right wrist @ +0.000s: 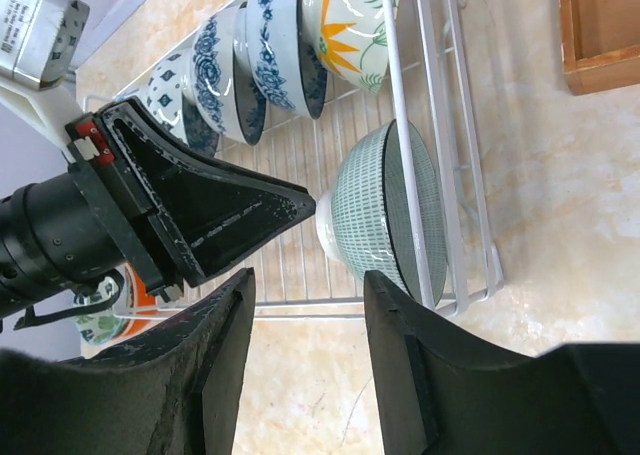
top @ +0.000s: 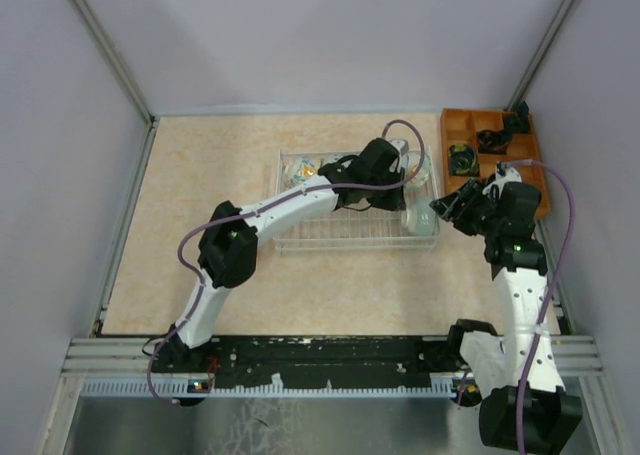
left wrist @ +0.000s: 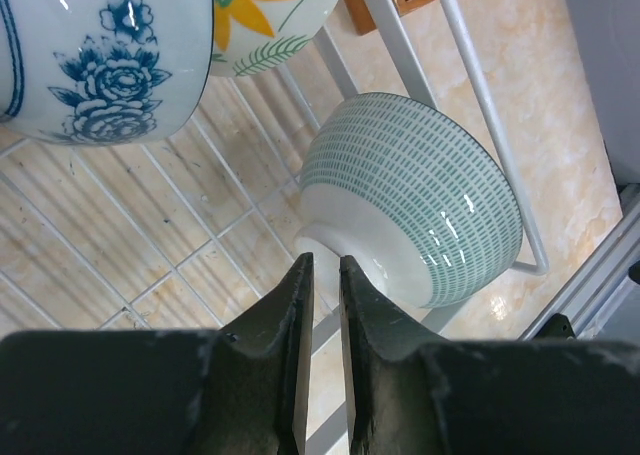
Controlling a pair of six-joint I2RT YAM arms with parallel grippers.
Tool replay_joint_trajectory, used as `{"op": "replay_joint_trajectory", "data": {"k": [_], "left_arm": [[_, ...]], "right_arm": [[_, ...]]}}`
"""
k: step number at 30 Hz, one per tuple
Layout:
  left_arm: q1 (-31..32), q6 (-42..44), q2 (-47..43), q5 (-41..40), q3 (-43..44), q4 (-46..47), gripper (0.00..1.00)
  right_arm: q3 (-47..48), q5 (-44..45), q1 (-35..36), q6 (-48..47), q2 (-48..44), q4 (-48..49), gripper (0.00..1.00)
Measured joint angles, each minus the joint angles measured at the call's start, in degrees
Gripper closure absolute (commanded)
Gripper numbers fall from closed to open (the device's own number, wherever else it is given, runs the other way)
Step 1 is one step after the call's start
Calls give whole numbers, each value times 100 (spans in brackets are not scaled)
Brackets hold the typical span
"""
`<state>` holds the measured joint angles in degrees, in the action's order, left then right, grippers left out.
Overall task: Load the bowls into the dish rack
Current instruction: Place the bowl in the dish rack.
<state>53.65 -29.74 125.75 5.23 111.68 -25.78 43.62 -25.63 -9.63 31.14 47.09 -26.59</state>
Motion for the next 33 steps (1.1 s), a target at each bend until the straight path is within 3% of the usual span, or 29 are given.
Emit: {"op": "replay_joint_trajectory", "data": {"k": [15, 33], "left_arm": [[33, 9, 385, 63, 348, -140, 77], [74, 42, 116, -210, 157, -254, 61]], "right_arm": [[76, 11, 0, -4, -17, -94, 50], [76, 9, 0, -2, -22, -94, 47]]}}
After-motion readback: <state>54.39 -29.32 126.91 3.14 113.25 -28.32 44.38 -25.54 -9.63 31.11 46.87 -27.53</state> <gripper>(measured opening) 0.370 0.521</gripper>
